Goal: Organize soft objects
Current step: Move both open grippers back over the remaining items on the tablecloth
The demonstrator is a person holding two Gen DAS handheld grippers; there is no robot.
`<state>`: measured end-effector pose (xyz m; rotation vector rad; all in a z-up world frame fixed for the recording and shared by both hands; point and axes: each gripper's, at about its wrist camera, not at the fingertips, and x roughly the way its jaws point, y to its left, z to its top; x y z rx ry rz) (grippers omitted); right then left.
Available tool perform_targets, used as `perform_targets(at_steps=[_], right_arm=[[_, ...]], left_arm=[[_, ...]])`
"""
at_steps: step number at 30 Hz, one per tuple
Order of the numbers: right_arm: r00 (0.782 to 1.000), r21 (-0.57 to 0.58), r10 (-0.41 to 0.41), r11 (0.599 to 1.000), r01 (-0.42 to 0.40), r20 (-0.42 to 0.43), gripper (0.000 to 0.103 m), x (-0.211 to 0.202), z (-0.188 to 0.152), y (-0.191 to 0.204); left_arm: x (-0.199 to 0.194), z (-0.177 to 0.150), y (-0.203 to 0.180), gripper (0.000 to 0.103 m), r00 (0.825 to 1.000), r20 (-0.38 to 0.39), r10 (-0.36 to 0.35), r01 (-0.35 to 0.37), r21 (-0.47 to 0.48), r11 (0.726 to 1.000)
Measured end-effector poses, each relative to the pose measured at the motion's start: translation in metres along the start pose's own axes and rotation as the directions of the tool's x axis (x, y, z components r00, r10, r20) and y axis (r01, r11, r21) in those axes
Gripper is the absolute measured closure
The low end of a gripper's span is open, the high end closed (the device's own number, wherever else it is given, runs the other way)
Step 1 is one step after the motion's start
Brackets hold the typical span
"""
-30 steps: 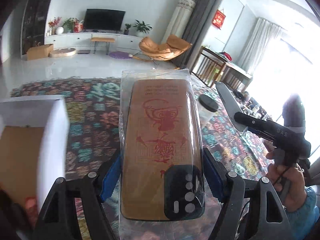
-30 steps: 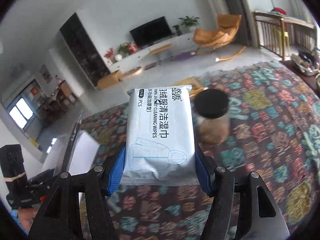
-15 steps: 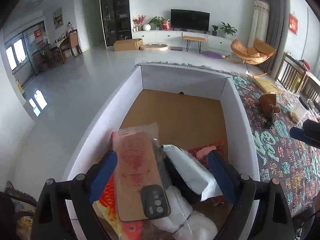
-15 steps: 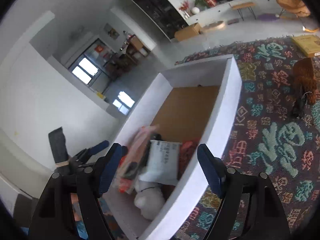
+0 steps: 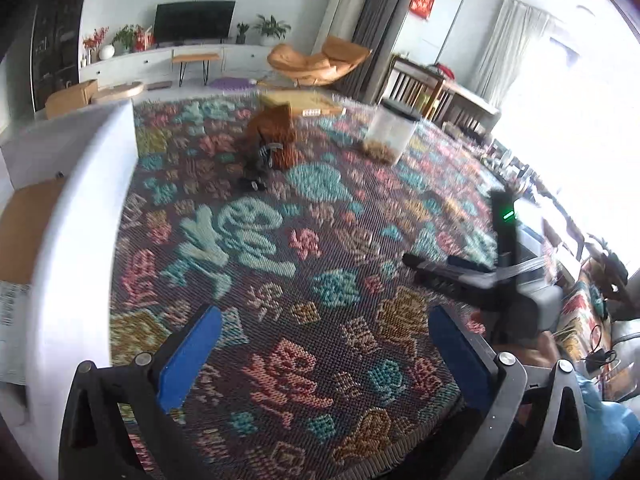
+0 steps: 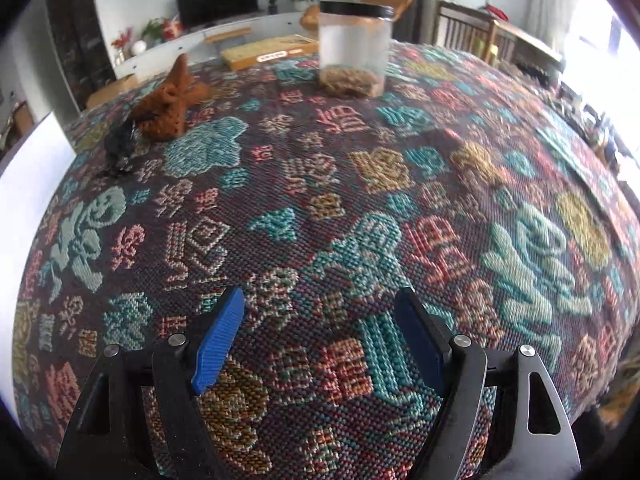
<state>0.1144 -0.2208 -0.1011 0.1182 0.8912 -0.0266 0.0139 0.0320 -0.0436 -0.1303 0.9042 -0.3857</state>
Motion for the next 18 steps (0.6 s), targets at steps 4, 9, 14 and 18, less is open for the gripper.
perform_targets(at_steps=[4,9,14,18], right_arm=[[0.998,-0.024,-0.05,0.998,0.051,0.038,0.023,-0.002,0.002,0.006],[0.997,-0.048,-0.074,0.996,0.075,0.004,0.023,0.008,0.005,0.01],[0.998,0.003,-0.055,0.998,0.055,-0.013,0.023,0.008,-0.001,0.0],[0.998,0.038,-0.047,0.998,0.049,-0.048,0.023,0.015,-0.001,-0.007]], left_arm=[[0.056,0.008,0.012,0.001,0.994,-0.027,0.109,-0.109,-0.003,0.994],[0.094,0.021,0.04,0.001,0.978,-0.044,0.205,-0.206,-0.002,0.979],[0.109,0.016,0.04,0.0,0.954,-0.045,0.295,-0.293,0.059,0.954],[0.108,0.015,0.043,0.0,0.956,-0.046,0.29,-0.287,0.052,0.956]])
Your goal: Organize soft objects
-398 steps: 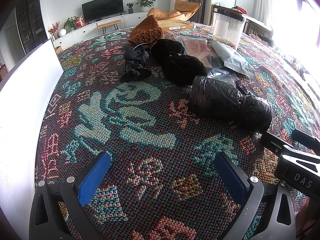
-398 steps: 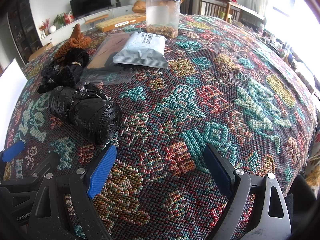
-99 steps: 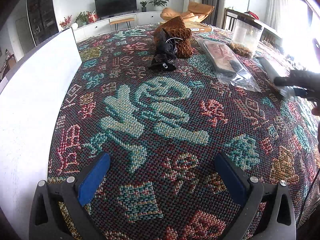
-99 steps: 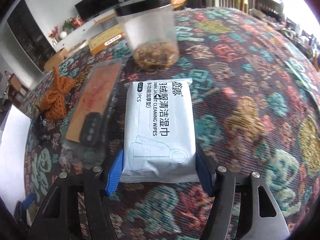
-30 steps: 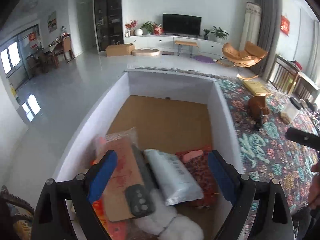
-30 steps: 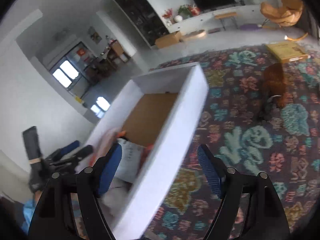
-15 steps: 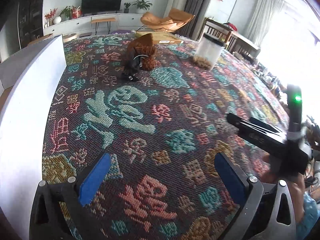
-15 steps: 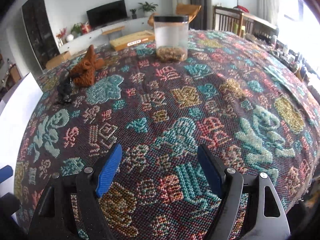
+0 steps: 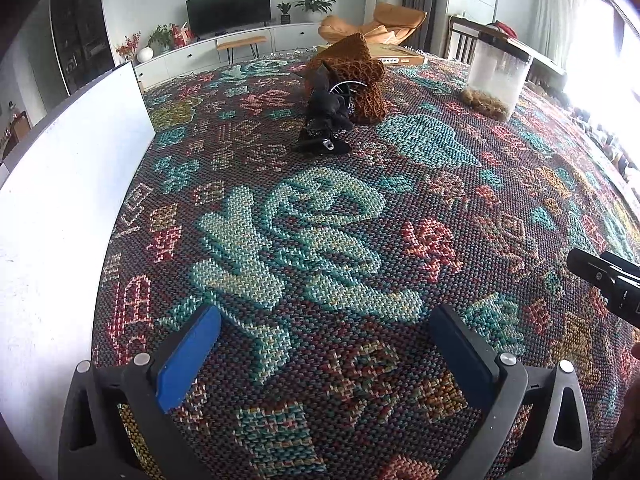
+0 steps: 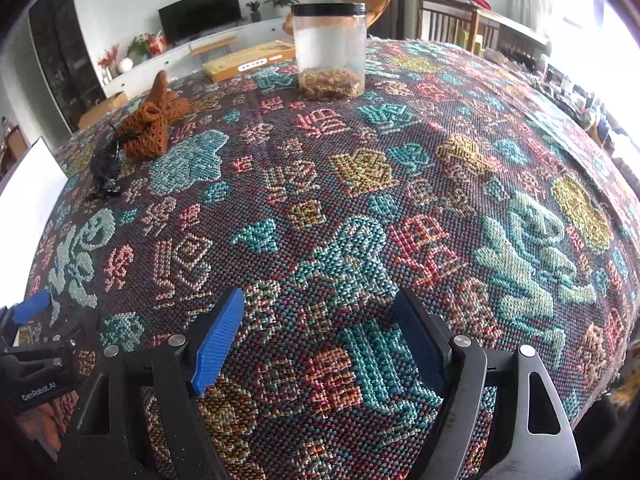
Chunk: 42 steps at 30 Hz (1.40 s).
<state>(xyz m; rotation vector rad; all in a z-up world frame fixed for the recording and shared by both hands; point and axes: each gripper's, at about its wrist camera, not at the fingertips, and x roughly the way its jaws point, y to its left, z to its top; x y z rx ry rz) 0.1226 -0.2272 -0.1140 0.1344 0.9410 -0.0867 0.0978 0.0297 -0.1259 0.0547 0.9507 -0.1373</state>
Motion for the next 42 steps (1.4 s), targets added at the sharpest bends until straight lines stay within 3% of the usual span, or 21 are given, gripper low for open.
perform_targets(at_steps=[10,42], right_arm=[[0.999,-0.065,-0.04,0.997,0.039,-0.018,0.015,0.004,-0.003,0.013],[0.999,-0.067,-0.04,0.997,0.039,-0.02,0.012,0.005,-0.003,0.014]], left_arm=[[0.0,0.0,-0.001,0.0,1.0,0.0,0.001,-0.001,0.0,1.0],[0.0,0.001,-0.001,0.0,1.0,0.0,0.001,-0.001,0.001,1.0]])
